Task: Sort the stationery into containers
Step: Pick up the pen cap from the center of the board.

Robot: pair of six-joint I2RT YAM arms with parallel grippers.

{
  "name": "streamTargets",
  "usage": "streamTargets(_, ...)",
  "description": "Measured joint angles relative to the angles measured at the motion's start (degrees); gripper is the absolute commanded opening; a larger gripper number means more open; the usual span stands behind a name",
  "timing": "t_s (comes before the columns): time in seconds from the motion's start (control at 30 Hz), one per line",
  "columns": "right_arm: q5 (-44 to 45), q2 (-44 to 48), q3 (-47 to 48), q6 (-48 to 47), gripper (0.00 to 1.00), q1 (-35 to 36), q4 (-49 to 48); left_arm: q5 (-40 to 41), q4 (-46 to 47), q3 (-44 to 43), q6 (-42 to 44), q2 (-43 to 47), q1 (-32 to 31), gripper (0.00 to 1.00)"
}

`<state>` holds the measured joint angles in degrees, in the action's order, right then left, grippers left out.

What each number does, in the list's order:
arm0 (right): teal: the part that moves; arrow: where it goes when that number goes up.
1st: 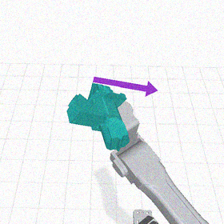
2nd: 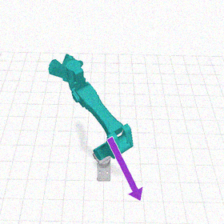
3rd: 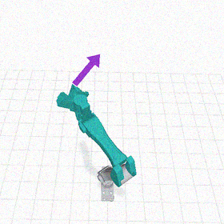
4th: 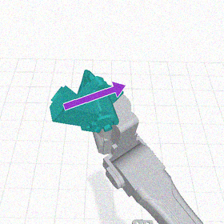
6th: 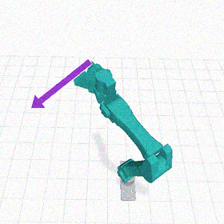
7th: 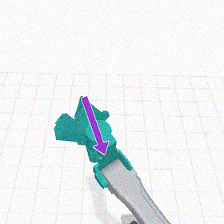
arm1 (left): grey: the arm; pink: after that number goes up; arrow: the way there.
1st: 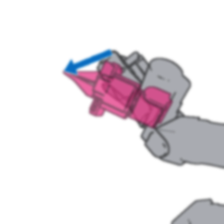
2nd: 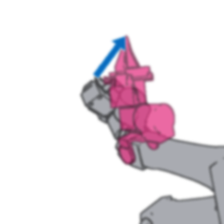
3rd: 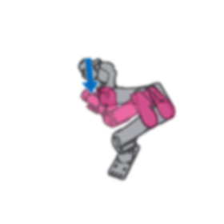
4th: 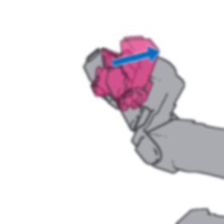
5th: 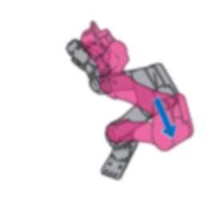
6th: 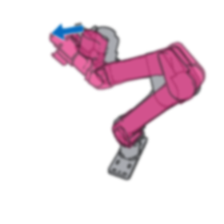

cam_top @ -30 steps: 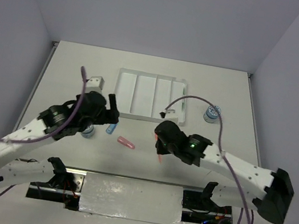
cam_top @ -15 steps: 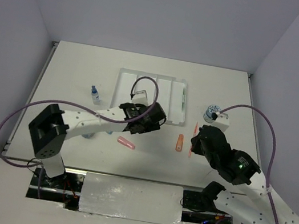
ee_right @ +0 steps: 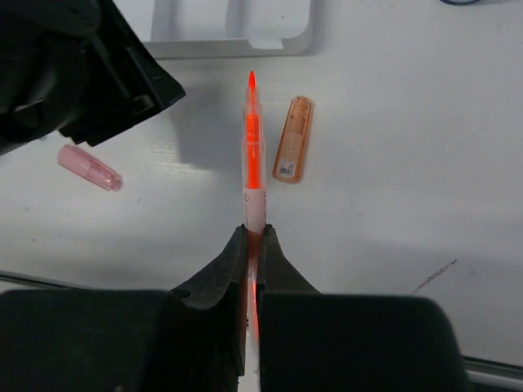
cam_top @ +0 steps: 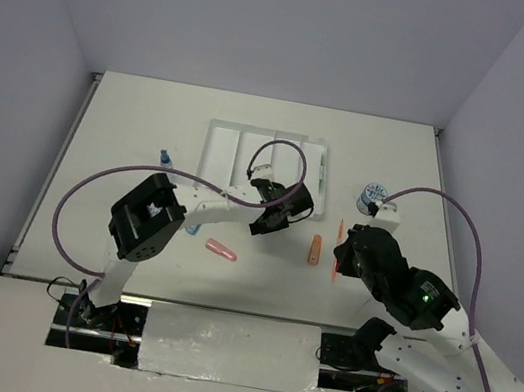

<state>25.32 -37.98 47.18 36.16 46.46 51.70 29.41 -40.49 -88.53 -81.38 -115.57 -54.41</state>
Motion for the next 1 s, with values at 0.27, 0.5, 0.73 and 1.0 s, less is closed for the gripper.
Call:
streamTargets(0.27, -1.42, 0.0, -0.39, -1.49, 0.0, 0.0, -0.92, -0.98, -1.84, -2.47, 0.04, -5.27, 0.81, 0.57)
streamTargets(0.5, -2.08, -0.72, -1.33, -2.01, 0.0, 0.0, -1.55, -1.51, -2.43, -2.99, 0.0, -5.66, 0.81, 0.5)
streamTargets(0.73, -2.21, -0.79, -1.51, -2.58, 0.0, 0.0, -1.97, -2.43, -2.34, -2.91, 0.07, -5.79, 0.39, 0.48)
streamTargets(1.0, -2.43, -0.7, -1.57, -2.84, 0.0, 0.0, -2.45, -2.97, -0.66, -2.08, 0.15, -5.68, -0.15, 0.19)
